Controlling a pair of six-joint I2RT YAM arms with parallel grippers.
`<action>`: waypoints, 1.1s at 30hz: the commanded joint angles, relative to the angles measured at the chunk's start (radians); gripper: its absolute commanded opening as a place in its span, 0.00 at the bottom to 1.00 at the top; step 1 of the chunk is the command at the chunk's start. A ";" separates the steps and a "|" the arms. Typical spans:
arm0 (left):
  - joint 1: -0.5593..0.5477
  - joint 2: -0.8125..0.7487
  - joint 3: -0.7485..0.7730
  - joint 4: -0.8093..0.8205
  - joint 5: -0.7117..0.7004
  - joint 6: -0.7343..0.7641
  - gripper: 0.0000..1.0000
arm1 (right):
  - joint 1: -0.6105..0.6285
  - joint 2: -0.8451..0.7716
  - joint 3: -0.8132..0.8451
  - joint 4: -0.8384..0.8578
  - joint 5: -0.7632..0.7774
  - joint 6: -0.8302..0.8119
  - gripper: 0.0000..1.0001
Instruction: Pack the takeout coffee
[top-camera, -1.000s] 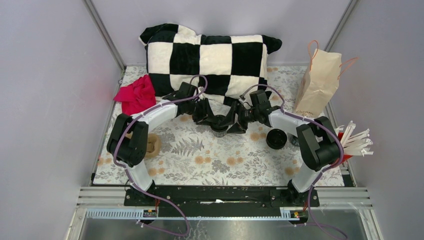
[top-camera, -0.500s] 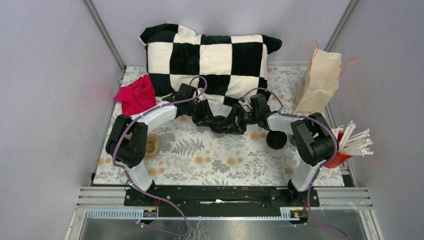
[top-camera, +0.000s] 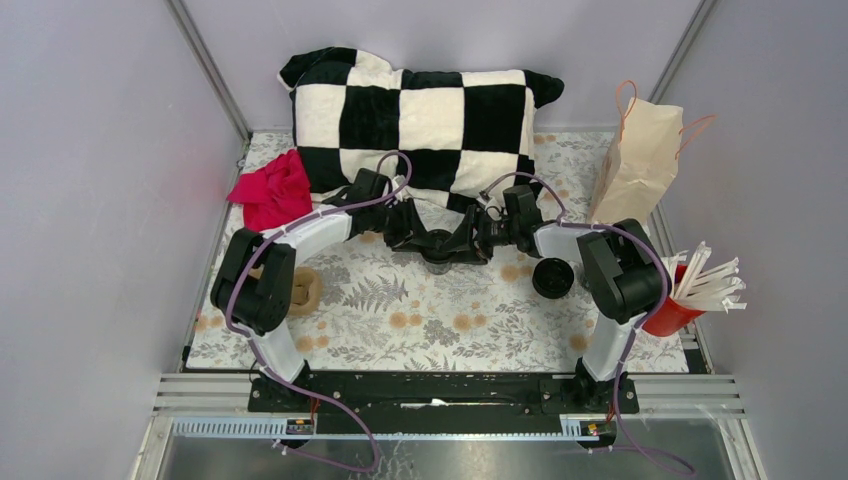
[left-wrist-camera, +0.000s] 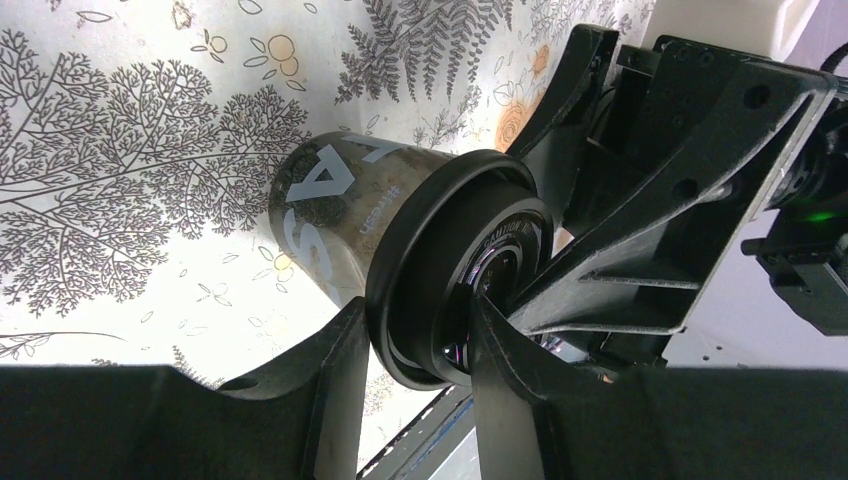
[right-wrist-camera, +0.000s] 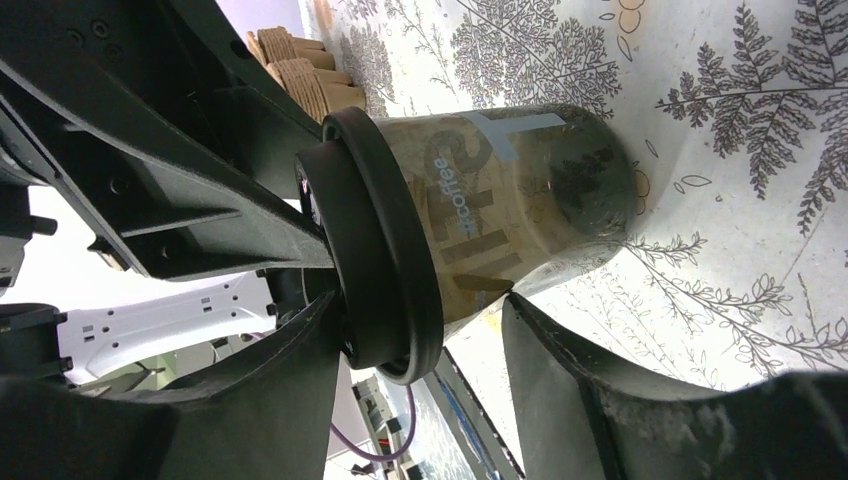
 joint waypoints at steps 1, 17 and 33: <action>0.007 0.082 -0.123 -0.099 -0.185 0.079 0.38 | -0.006 0.107 -0.093 -0.082 0.271 -0.127 0.59; 0.013 0.111 -0.248 -0.025 -0.228 0.094 0.37 | -0.004 0.142 -0.121 -0.091 0.333 -0.134 0.58; -0.007 0.093 -0.321 0.029 -0.407 0.154 0.36 | 0.030 0.099 -0.273 0.127 0.381 -0.158 0.57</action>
